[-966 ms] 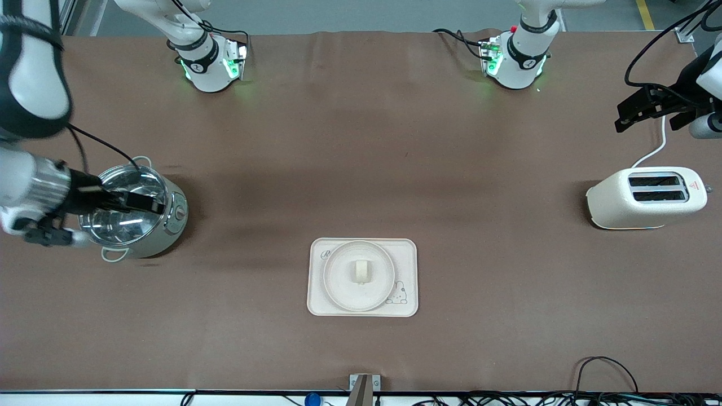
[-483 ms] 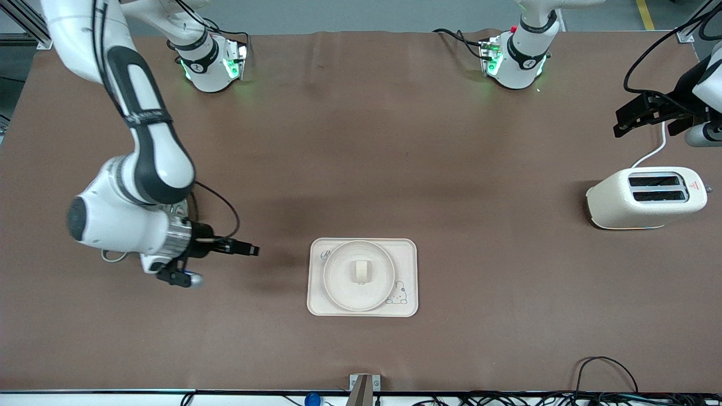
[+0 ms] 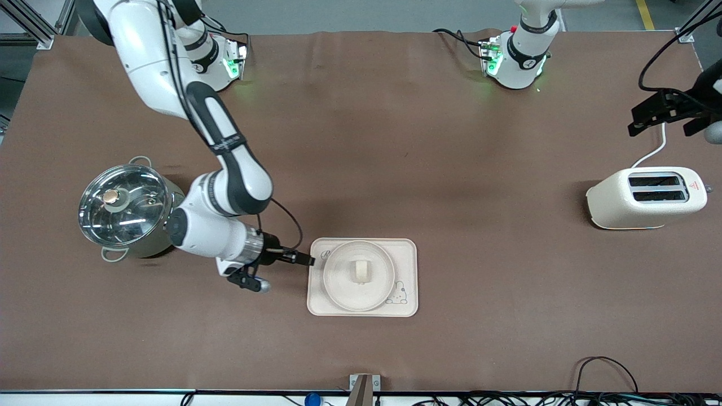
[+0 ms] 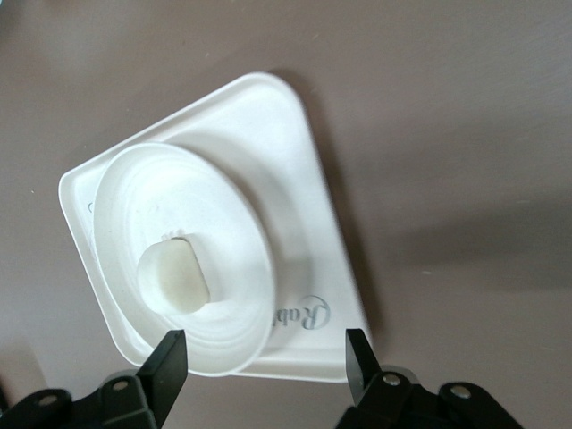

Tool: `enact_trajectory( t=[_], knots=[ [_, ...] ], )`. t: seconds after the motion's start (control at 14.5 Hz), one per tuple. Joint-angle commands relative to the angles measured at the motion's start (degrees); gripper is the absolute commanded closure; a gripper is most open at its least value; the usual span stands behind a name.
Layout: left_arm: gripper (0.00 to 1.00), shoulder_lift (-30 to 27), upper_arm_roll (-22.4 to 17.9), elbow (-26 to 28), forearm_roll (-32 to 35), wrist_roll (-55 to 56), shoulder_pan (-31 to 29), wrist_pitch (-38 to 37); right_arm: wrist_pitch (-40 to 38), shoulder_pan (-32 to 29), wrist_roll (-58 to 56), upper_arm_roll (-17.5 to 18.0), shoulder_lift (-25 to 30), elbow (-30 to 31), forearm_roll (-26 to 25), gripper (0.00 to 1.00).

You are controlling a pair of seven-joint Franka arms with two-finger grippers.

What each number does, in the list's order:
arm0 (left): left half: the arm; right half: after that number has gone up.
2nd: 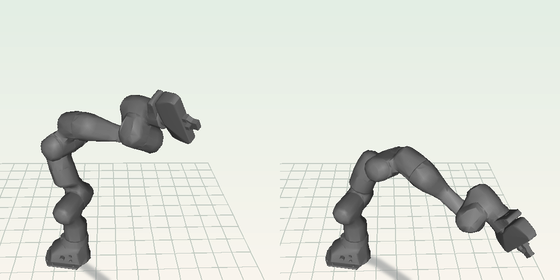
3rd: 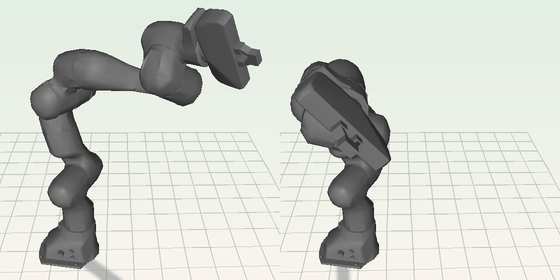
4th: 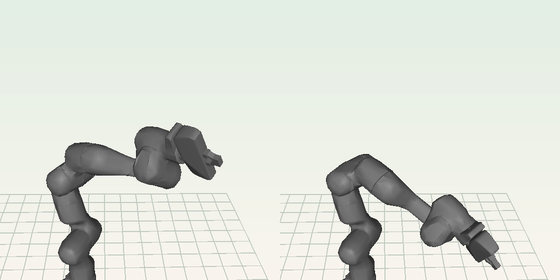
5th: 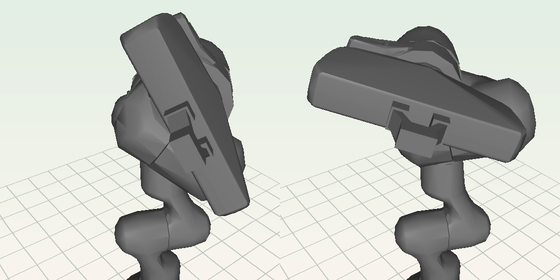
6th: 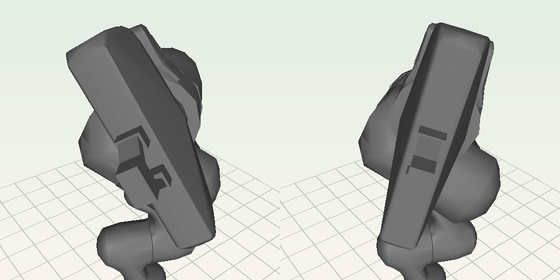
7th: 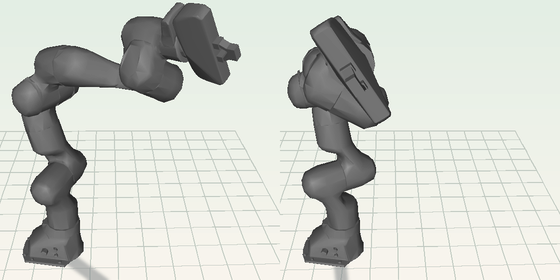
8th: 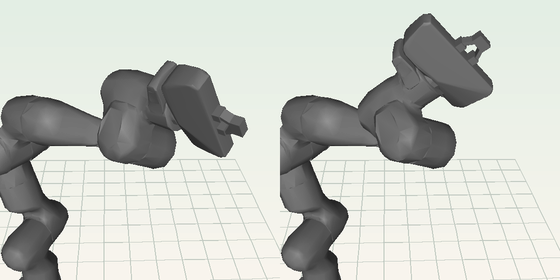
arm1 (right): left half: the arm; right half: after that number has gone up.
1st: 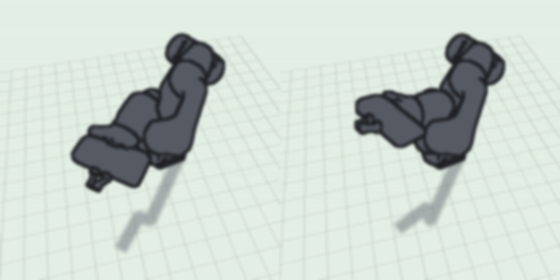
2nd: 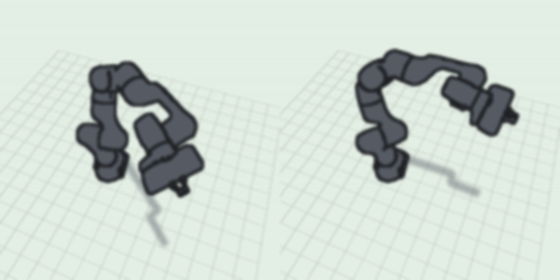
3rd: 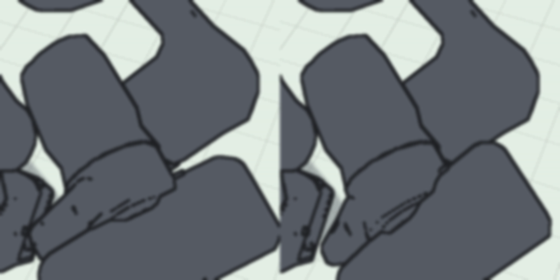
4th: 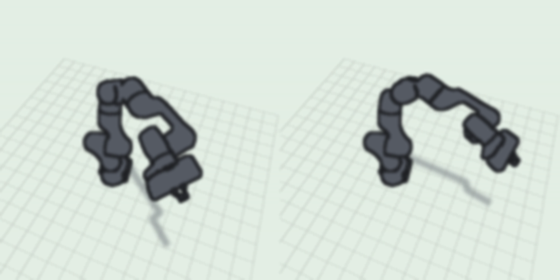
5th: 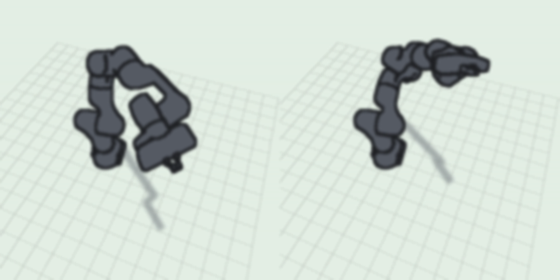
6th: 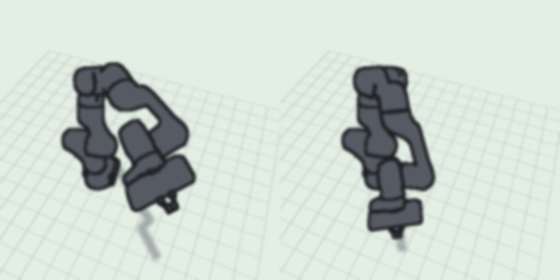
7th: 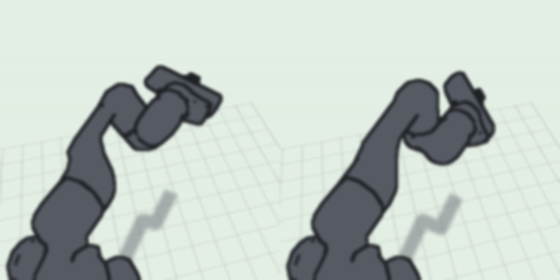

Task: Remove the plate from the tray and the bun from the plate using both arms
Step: 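Reach the right gripper to the white plate rim on the tray, then grasp the plate rim and lift it off the tray with the right gripper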

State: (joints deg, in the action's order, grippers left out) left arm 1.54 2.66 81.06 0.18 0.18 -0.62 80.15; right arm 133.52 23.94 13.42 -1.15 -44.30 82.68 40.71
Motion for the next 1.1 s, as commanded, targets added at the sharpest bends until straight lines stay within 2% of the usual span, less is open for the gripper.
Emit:
enact_trajectory(
  t=[0.0, 0.14, 0.48, 0.76, 0.83, 1.03],
  knots=[
    [0.0, -0.3, 0.1, -0.1, 0.5, -1.2, 0.2, 0.1, 3.1, 1.8, 0.8, -0.5, -4.5, -3.8, 0.7, 0.34],
    [0.0, -0.2, 0.3, -0.1, 0.3, -1.1, 0.2, 0.1, 7.8, 3.7, 1.0, -0.5, -6.8, -4.1, 0.8, 0.43],
    [0.0, -0.2, 0.5, -0.1, 0.2, -0.7, 0.5, 0.3, 8.2, 3.9, 0.8, -0.5, -10.3, -7.9, 0.8, 0.6],
    [0.0, 0.2, 0.5, -0.1, -1.4, -0.8, 0.9, 0.4, 8.2, 4.1, 0.4, -0.5, -10.5, -7.9, 0.6, 0.96],
    [0.0, 0.2, 0.5, 0.2, -1.5, -0.8, 0.8, 0.4, 8.2, 4.1, 0.3, -0.5, -10.5, -7.9, 0.5, 0.99],
    [0.0, 0.9, 0.5, 0.1, -1.4, -0.7, 0.6, 0.4, 8.2, 4.1, -1.4, -0.5, -10.4, -7.9, 0.6, 0.99]
  ],
)
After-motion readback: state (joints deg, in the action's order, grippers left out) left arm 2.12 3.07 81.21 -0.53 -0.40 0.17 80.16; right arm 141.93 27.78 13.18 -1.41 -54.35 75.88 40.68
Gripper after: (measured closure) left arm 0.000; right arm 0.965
